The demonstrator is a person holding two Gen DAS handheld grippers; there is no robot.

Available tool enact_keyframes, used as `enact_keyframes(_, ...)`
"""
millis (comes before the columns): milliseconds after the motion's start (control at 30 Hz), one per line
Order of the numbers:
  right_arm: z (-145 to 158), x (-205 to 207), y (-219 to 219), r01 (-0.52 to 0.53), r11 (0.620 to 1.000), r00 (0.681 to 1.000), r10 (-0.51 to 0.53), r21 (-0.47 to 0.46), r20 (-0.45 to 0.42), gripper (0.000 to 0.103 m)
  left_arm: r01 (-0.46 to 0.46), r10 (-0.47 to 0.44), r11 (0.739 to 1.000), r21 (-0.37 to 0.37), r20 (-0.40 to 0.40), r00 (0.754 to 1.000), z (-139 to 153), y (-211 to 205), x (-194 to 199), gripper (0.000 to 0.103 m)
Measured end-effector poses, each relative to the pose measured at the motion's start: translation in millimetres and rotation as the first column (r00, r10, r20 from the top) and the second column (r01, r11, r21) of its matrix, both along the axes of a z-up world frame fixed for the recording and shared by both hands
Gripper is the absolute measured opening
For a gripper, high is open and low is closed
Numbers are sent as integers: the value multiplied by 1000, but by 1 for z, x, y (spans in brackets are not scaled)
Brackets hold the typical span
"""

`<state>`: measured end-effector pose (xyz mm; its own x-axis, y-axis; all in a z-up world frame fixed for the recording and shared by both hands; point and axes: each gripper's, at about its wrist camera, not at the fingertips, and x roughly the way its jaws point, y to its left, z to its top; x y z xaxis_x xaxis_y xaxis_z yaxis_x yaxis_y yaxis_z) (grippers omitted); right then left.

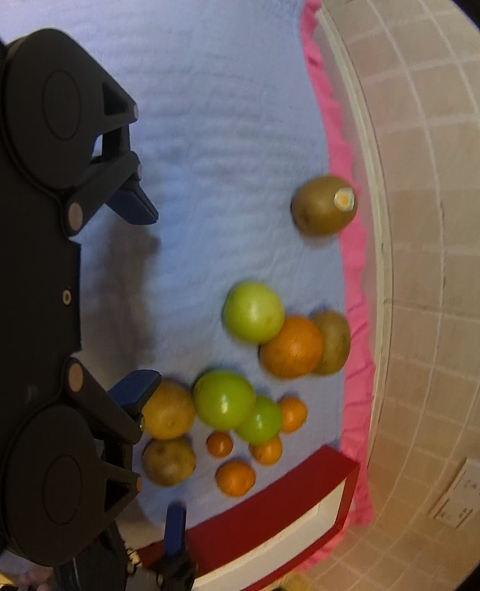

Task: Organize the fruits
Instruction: 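Grasp a yellow-brown round fruit with left gripper while right grasps a brown round fruit, then carry both fruits over the red box and open both grippers to drop them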

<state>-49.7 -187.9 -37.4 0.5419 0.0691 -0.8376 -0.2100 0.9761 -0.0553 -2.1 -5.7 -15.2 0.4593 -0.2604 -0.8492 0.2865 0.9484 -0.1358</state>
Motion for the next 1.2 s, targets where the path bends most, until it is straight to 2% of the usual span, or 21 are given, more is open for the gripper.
enact_keyframes(100,-12,0,-1,-15,1000,1000,15,4,18,103,63,-63,998,-14,0,998,-5,-10,-2,102)
enact_keyframes(133,-15,-1,-1,-28,999,1000,28,38,6,103,85,-85,996,-22,0,996,-7,-13,-2,102)
enact_keyframes(200,-18,-5,-3,-37,998,998,34,53,54,103,123,-123,992,-41,-1,992,-8,-18,-2,100)
enact_keyframes(267,-21,-7,-8,-42,997,996,36,71,84,103,154,-155,986,-60,-3,988,-8,-22,-2,88)
enact_keyframes(367,-28,-21,-16,-81,993,982,63,90,180,103,187,-188,980,-62,-9,982,-10,-28,2,88)
enact_keyframes(433,-28,-22,-16,-90,992,980,71,91,186,102,212,-213,975,-65,-13,977,-10,-32,6,87)
enact_keyframes(467,-25,-20,-17,-90,992,980,72,90,184,98,226,-227,972,-67,-12,974,-10,-34,8,86)
enact_keyframes(533,-18,-18,-17,-89,993,973,70,77,221,62,254,-255,965,-61,-7,967,-9,-40,10,86)
enact_keyframes(600,-13,-15,-14,-115,992,970,100,55,223,46,281,-282,958,-61,-13,959,-9,-46,13,85)
enact_keyframes(667,-13,-11,-7,-148,989,964,147,-9,220,44,305,-307,949,-74,-12,952,-7,-52,16,79)
enact_keyframes(733,-12,-10,-5,-169,985,960,171,-27,221,41,320,-322,944,-76,-14,947,-8,-58,18,77)
enact_keyframes(800,-10,-11,-8,-171,985,961,168,-6,218,41,335,-338,939,-82,-27,941,-13,-65,20,69)
enact_keyframes(867,-8,-11,-13,-166,986,965,157,29,211,40,338,-342,938,-74,-48,938,-20,-71,23,51)
enact_keyframes(1033,3,-17,-27,-147,984,968,122,99,220,40,315,-318,946,-81,-29,948,-15,-71,21,48)
enact_keyframes(1133,22,-19,-36,-126,981,965,86,150,249,40,295,-297,949,-112,4,955,6,-66,19,48)
enact_keyframes(1200,37,-18,-44,-106,982,958,59,156,281,40,303,-298,948,-101,58,953,25,-70,22,48)
